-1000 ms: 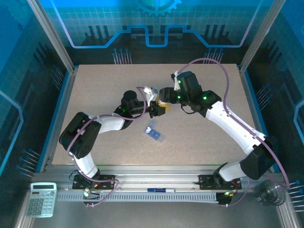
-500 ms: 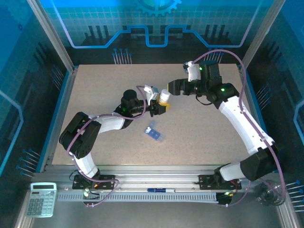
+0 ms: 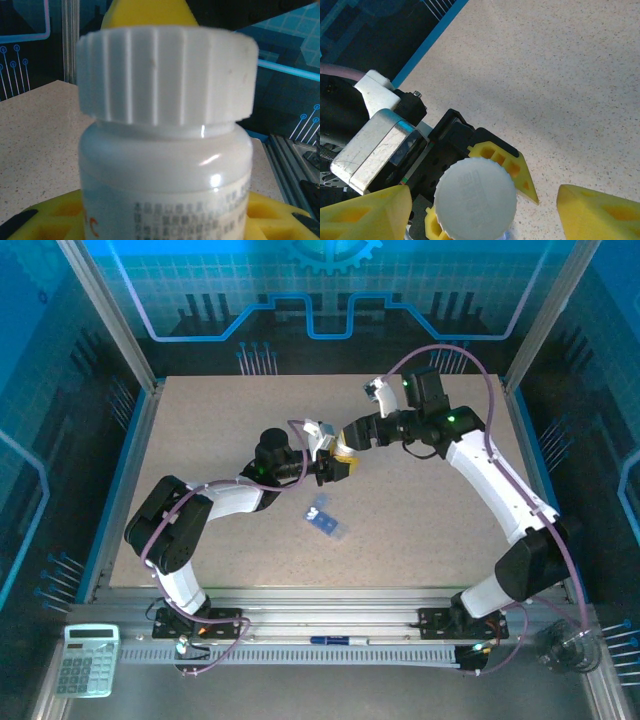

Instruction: Sort the pills into containers

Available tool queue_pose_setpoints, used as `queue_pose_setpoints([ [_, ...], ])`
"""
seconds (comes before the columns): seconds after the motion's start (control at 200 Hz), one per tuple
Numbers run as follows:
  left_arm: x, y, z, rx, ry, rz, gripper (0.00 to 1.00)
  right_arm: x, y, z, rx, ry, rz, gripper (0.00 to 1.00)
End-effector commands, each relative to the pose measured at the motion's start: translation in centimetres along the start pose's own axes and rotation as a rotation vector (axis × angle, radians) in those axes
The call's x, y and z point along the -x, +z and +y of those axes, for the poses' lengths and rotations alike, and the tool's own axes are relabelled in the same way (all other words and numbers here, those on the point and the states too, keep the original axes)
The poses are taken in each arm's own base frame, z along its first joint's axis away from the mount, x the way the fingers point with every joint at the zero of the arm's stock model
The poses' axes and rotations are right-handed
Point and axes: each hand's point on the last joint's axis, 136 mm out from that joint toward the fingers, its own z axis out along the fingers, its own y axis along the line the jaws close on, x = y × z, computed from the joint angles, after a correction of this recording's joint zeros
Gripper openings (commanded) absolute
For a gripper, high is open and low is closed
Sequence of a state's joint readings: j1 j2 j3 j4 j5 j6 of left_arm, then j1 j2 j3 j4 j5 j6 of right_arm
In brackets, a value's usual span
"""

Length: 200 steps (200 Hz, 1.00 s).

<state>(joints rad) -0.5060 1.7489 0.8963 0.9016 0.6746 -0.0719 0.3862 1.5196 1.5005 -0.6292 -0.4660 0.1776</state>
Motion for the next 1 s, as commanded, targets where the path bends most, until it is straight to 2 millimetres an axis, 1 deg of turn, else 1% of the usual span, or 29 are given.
queue_pose_setpoints([
  [0.0, 2.5, 0.2, -0.8, -0.03, 0.064, -0.043, 0.0, 0.5, 0.1, 1.2, 0.04, -0.028, 0.005, 0.75],
  [0.175, 2.6, 0.2, -0.8, -0.033, 0.065, -0.046, 0.0, 0.4, 0.7, 1.0, 0.042, -0.011, 0.019, 0.66],
  [0.305, 2.7, 0.2, -0.9, -0.034, 0.068, -0.047, 0.0, 0.3, 0.9, 1.0, 0.04, -0.003, 0.024, 0.51],
  [0.39, 2.7, 0.1, -0.9, -0.036, 0.068, -0.048, 0.0, 0.0, 1.0, 1.2, 0.034, 0.002, 0.027, 0.46],
  [0.485, 2.9, 0.1, -0.9, -0.035, 0.068, -0.051, 0.0, -0.7, 1.3, 1.3, -0.01, 0.01, 0.032, 0.44],
  [0.52, 3.0, 0.1, -0.9, -0.033, 0.069, -0.054, 0.0, -1.3, 1.6, 1.2, -0.032, 0.026, 0.038, 0.43],
  [0.68, 3.1, 0.0, -0.9, -0.03, 0.071, -0.055, 0.0, -3.4, 1.8, -0.7, -0.26, 0.172, -0.011, 0.41],
  [0.755, 3.1, 0.0, -1.0, -0.031, 0.07, -0.056, 0.0, -4.2, 1.8, -0.9, -0.33, 0.223, -0.051, 0.42],
  [0.886, 3.2, -0.1, -1.1, -0.029, 0.072, -0.055, 0.0, -4.4, 2.4, 0.1, -0.3, 0.273, -0.101, 0.43],
  [0.996, 3.1, -0.1, -1.1, -0.029, 0.072, -0.049, 0.0, -3.5, 2.0, 0.4, -0.272, 0.259, -0.105, 0.47],
])
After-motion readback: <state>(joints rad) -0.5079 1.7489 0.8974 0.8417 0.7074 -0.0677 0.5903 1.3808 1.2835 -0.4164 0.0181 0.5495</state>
